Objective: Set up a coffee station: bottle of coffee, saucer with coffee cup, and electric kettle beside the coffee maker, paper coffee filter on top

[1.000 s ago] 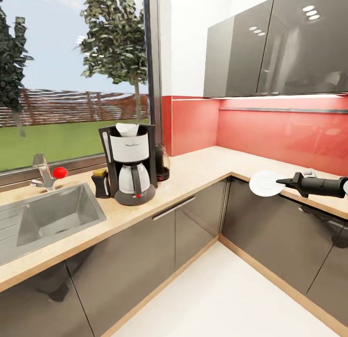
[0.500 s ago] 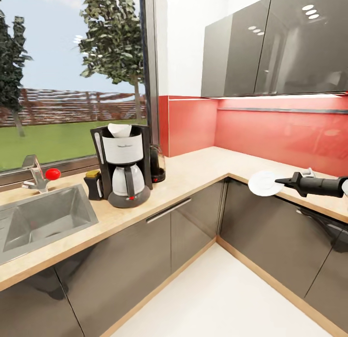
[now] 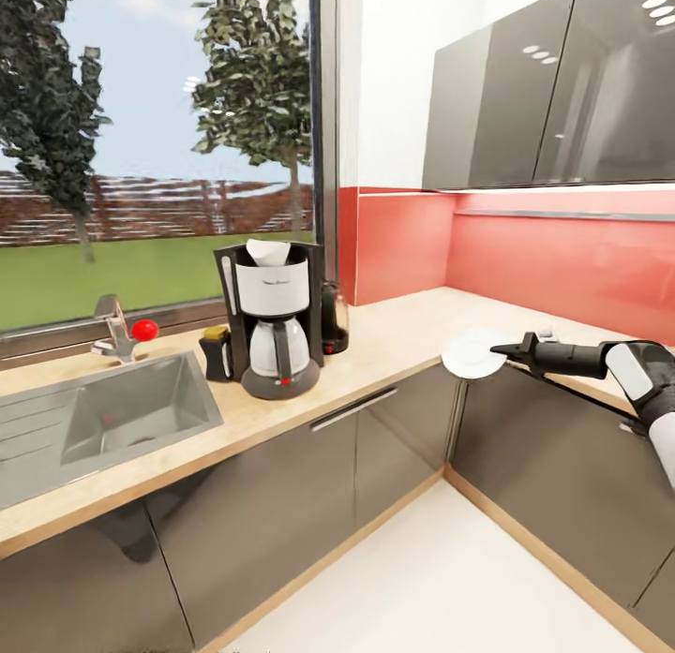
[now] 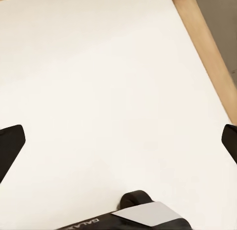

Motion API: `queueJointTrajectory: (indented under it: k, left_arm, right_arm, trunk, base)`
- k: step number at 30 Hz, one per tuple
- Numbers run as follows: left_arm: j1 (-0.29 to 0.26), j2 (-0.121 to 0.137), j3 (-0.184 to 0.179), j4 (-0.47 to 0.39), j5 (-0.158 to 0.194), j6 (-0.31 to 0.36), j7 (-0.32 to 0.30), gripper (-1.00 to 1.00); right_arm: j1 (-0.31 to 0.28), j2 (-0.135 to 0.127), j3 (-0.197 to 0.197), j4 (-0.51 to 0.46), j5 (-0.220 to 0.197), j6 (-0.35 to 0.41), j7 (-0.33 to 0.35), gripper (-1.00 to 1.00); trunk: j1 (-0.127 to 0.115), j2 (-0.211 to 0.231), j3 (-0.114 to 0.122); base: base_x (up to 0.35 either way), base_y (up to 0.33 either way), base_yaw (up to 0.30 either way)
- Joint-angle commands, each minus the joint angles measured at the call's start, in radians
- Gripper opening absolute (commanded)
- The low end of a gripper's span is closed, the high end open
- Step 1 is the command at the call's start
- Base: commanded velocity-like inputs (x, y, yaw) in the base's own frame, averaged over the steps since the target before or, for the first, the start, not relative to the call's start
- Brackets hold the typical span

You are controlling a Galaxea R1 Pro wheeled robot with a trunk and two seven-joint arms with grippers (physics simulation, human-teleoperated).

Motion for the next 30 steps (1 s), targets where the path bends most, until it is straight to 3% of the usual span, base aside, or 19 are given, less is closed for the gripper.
queueJointTrajectory:
  k: [1, 7, 13, 17, 30]
  left_arm:
    - [-0.001, 0.0, -0.003, 0.001, 0.011, 0.006, -0.001, 1.0]
    - [-0.001, -0.008, -0.003, 0.007, 0.01, -0.016, -0.001, 1.0]
    - [-0.001, -0.013, -0.004, 0.024, 0.01, -0.022, 0.001, 1.0]
    - [-0.001, -0.013, -0.003, 0.026, 0.01, -0.023, 0.0, 1.0]
    - [-0.001, -0.013, -0.003, 0.027, 0.012, -0.025, 0.0, 1.0]
  right_arm:
    - [-0.001, 0.001, 0.001, 0.0, -0.001, 0.004, 0.006, -1.0]
    - [-0.001, 0.002, 0.0, -0.001, -0.003, 0.003, 0.01, -1.0]
    - [-0.001, 0.002, 0.0, -0.002, -0.004, 0.003, 0.088, -1.0]
    - [-0.001, 0.005, -0.001, -0.001, -0.004, 0.003, 0.104, -1.0]
    - [-0.001, 0.057, -0.003, -0.001, -0.004, 0.003, 0.112, -1.0]
  trunk:
    - [0.0, -0.001, -0.001]
    - [0.0, -0.001, 0.0]
    - [0.0, -0.001, 0.0]
    - [0.0, -0.001, 0.0]
    - [0.0, -0.001, 0.0]
  base:
    - [0.0, 0.0, 0.258]
    - [0.041, -0.102, 0.122]
    - [0.142, -0.27, 0.013]
    - [0.088, -0.164, 0.002]
    - [0.009, -0.016, 0.166]
